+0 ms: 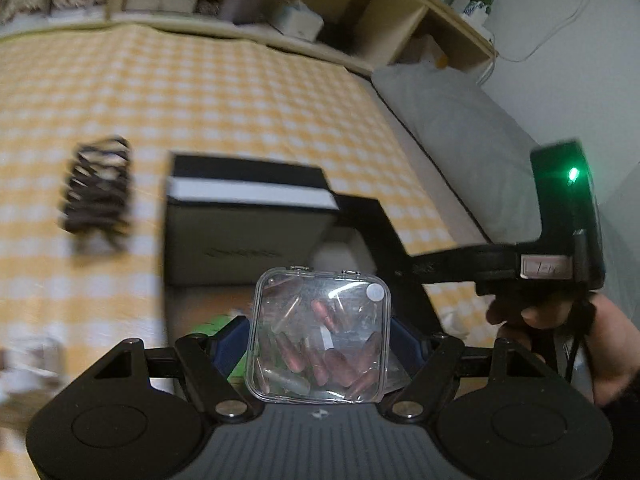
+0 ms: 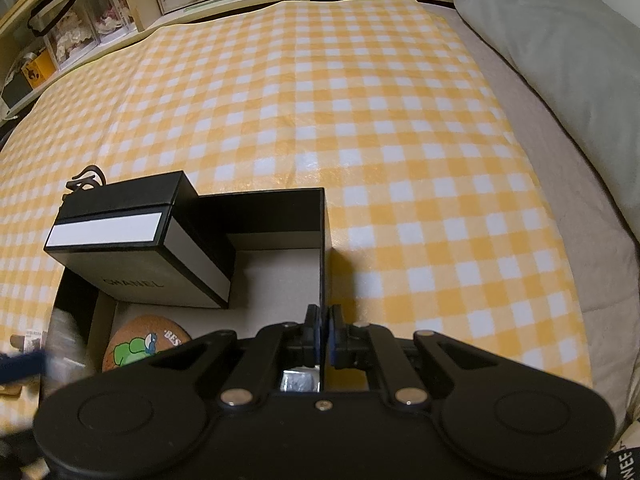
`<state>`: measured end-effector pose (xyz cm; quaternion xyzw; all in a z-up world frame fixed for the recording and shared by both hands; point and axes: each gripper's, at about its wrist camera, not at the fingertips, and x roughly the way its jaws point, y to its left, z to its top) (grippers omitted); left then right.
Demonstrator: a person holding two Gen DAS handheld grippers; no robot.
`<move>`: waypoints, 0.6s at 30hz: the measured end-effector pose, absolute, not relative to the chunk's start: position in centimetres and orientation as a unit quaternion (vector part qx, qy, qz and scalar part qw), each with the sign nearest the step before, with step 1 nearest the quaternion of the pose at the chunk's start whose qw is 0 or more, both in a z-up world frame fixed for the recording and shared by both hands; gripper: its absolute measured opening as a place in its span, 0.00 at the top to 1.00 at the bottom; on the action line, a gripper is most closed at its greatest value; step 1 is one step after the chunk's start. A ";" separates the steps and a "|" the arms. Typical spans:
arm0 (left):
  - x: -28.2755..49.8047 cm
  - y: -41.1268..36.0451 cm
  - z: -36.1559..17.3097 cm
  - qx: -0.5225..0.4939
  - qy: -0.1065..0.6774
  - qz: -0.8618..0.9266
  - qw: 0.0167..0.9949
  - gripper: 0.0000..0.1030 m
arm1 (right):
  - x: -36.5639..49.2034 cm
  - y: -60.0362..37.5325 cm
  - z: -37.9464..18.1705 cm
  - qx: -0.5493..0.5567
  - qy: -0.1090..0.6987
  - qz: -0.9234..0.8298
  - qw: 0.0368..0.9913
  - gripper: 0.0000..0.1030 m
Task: Organize rigid objects
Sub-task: 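Lift the pink-item case with the left tool and carry it to the tray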
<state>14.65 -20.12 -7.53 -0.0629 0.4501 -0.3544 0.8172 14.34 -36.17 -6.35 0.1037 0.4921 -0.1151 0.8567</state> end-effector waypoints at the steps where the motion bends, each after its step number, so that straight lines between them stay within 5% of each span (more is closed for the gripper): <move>1: 14.5 -20.8 -7.8 -0.067 0.451 -0.356 0.816 0.26 | 14.4 -36.4 -6.3 0.105 0.492 -0.115 0.857 0.95; 16: 16.0 -25.1 -11.1 -0.052 0.439 -0.363 0.820 0.24 | 13.8 -38.4 -6.0 0.135 0.490 -0.109 0.854 0.93; 18: 16.2 -25.2 -11.2 -0.051 0.452 -0.369 0.811 0.05 | 13.8 -38.4 -6.0 0.135 0.490 -0.109 0.854 0.93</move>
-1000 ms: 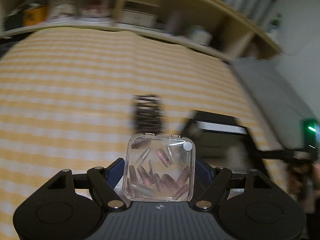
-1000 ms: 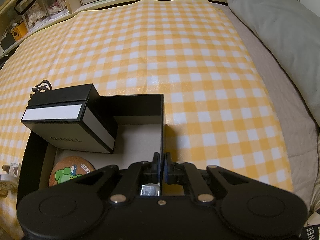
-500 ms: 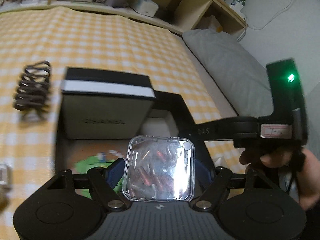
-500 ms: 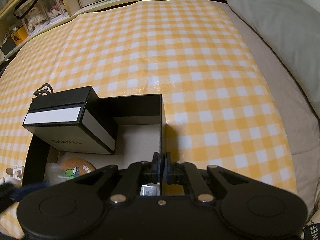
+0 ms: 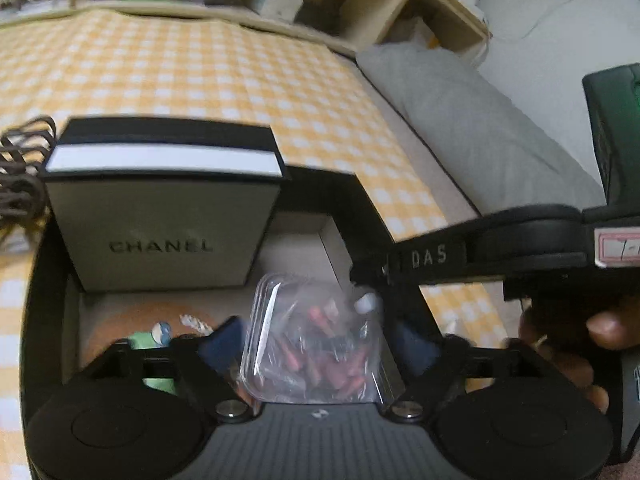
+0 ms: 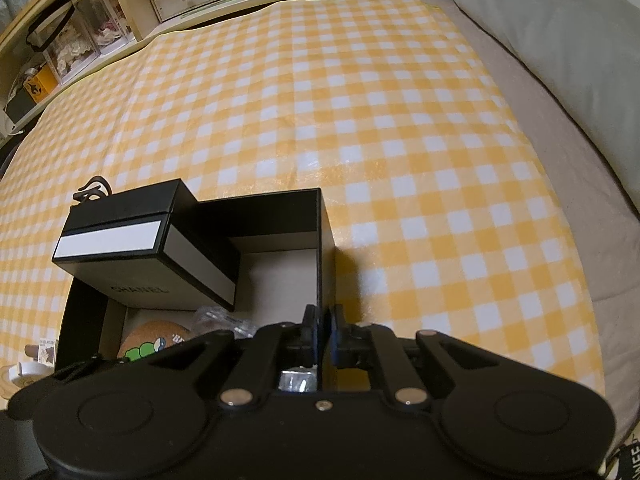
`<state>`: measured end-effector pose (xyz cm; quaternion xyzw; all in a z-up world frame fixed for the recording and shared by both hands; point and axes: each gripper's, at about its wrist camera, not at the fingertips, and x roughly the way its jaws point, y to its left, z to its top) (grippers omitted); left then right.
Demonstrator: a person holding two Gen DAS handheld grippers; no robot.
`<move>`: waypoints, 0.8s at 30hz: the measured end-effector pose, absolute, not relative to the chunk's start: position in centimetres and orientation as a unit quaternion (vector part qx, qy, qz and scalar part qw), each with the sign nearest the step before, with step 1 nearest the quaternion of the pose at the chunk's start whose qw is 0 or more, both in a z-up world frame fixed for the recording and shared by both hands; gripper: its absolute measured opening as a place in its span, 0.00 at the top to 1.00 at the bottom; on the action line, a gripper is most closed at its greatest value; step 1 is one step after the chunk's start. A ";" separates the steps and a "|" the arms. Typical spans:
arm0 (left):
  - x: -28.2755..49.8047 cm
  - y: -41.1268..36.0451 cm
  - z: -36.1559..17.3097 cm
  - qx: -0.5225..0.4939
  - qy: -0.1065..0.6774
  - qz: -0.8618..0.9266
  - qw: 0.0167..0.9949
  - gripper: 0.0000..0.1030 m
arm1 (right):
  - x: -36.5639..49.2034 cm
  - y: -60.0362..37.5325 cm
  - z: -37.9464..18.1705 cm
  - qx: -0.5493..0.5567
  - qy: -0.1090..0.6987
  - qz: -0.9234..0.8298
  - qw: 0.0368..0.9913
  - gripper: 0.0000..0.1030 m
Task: Organize rigid objects
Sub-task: 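Lift the pink-item case with the left tool and carry it to the tray, then lower the pink-item case beside the CHANEL box and open the left tool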
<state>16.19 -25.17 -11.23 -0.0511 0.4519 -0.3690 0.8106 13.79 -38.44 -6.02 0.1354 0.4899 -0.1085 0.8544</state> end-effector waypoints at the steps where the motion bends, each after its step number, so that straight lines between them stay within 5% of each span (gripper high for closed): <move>1: 16.1 -25.0 -11.2 -0.051 0.449 -0.369 0.812 0.05 | 13.8 -38.3 -6.0 0.135 0.490 -0.109 0.854 0.93; 7: 15.4 -24.3 -10.6 -0.028 0.441 -0.390 0.808 0.14 | 13.7 -38.7 -5.9 0.137 0.489 -0.109 0.854 0.93; 12: 14.8 -23.4 -10.7 0.013 0.460 -0.383 0.801 0.52 | 13.7 -38.4 -6.0 0.138 0.489 -0.109 0.854 0.93; 24: 15.1 -24.9 -10.6 -0.007 0.441 -0.396 0.806 0.55 | 13.7 -38.4 -5.9 0.139 0.489 -0.110 0.854 0.93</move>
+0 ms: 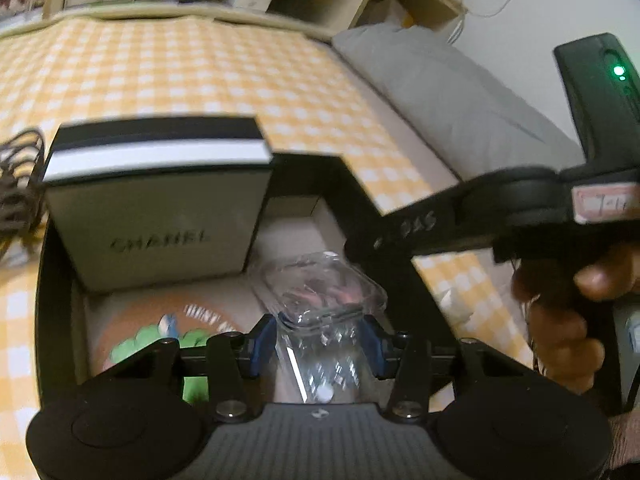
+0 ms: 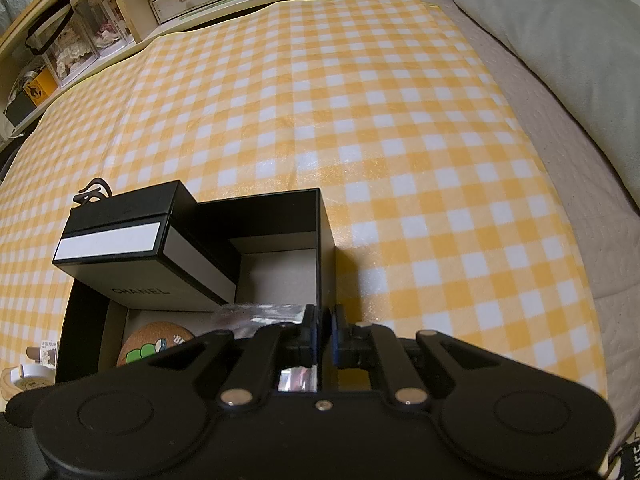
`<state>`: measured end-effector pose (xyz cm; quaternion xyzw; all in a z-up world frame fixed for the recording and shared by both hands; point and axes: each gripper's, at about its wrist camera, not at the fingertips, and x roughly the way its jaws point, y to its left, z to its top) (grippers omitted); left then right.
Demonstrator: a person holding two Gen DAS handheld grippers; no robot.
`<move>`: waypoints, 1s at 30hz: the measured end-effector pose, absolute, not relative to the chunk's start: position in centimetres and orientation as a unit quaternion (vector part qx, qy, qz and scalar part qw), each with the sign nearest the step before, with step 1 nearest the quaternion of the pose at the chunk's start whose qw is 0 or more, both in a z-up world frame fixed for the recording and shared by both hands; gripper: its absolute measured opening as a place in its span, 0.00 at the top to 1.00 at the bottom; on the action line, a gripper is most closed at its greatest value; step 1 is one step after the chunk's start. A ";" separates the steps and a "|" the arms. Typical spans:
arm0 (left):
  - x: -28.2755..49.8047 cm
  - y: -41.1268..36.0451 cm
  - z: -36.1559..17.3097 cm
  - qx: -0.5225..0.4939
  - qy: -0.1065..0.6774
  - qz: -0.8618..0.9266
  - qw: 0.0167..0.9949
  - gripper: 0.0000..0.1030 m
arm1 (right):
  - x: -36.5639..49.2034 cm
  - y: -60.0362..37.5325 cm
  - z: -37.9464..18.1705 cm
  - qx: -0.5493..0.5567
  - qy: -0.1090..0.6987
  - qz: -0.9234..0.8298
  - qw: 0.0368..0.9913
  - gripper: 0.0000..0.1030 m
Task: Organize rigid objects
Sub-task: 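Lower the pink-item case beside the CHANEL box and open the left tool, then move the left tool back to the light wooden oval piece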
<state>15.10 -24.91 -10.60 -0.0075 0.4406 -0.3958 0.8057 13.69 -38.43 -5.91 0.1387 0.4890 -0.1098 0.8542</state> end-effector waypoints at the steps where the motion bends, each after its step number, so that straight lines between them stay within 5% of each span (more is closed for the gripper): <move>1: 15.1 -25.2 -10.5 -0.001 0.434 -0.394 0.810 0.55 | 13.7 -38.4 -5.9 0.138 0.489 -0.110 0.854 0.93; 5: 15.2 -25.6 -10.5 0.010 0.433 -0.394 0.811 0.53 | 13.7 -38.5 -5.9 0.139 0.489 -0.110 0.854 0.93; 16: 13.8 -24.2 -8.4 0.046 0.432 -0.402 0.806 0.29 | 13.7 -38.3 -5.9 0.140 0.489 -0.110 0.854 0.93; 21: 12.7 -23.3 -6.8 0.043 0.423 -0.403 0.810 0.05 | 13.6 -38.4 -5.9 0.141 0.489 -0.110 0.854 0.93; 30: 11.5 -20.3 -3.8 0.047 0.404 -0.402 0.820 0.00 | 13.6 -38.4 -6.0 0.139 0.488 -0.111 0.854 0.93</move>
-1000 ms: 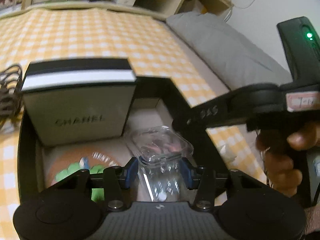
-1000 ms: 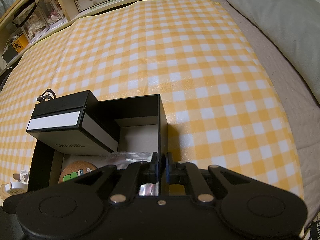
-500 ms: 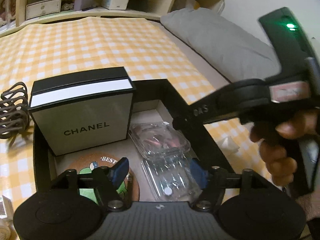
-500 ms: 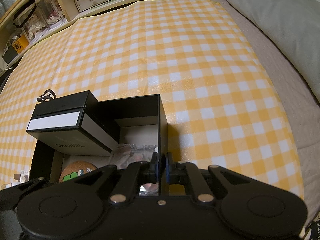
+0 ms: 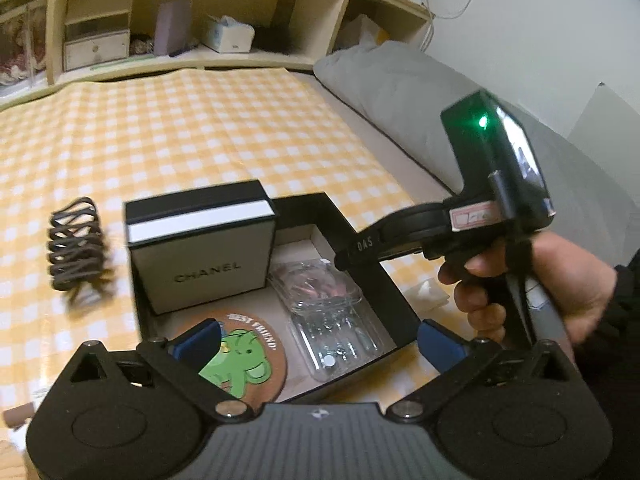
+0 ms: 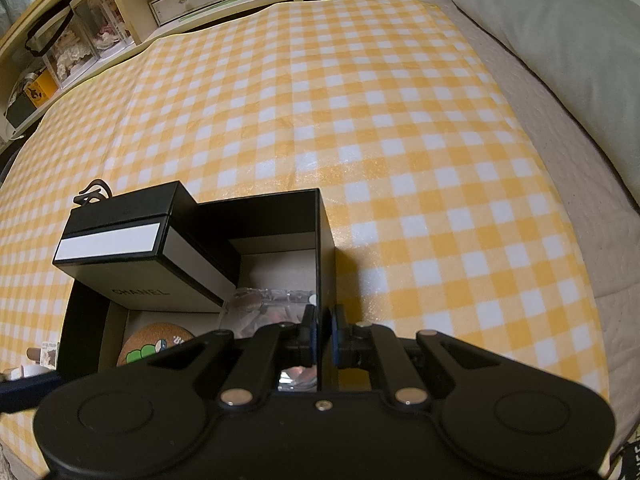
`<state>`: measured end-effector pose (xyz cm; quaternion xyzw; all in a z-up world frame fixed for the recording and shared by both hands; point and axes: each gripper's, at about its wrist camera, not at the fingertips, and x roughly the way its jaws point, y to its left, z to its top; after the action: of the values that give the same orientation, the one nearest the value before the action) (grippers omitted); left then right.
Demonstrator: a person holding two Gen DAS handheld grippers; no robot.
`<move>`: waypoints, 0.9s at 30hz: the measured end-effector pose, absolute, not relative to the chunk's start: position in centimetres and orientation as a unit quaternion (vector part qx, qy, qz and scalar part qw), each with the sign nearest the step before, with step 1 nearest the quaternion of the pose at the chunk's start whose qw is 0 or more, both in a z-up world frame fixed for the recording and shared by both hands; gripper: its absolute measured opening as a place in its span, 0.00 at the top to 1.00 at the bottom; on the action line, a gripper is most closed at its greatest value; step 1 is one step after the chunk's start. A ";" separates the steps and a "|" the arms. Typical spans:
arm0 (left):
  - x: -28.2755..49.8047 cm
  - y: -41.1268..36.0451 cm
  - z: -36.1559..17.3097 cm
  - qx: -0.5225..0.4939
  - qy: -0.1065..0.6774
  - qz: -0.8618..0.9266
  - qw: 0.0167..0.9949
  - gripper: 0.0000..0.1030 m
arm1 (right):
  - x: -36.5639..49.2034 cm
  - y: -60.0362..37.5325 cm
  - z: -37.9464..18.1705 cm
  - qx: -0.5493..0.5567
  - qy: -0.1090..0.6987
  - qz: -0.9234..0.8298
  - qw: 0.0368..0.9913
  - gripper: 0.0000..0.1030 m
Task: Organize rigid objects
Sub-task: 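Move the left tool back to the light wooden oval piece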
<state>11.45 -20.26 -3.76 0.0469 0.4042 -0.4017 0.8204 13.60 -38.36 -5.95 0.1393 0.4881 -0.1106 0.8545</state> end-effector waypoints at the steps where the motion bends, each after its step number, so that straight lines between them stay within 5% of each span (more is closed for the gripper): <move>1: 11.4 -19.9 -3.5 0.046 0.402 -0.397 0.824 0.00 | 13.6 -38.4 -6.0 0.139 0.488 -0.111 0.855 0.93; 27: 17.2 -2.5 -2.2 0.014 0.446 -0.139 0.884 0.00 | 13.7 -38.1 -5.6 0.134 0.490 -0.110 0.854 0.93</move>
<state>17.17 -2.51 -2.25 0.0138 0.4456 -0.1386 0.8843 13.68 -38.15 -5.64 0.1342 0.4897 -0.1100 0.8544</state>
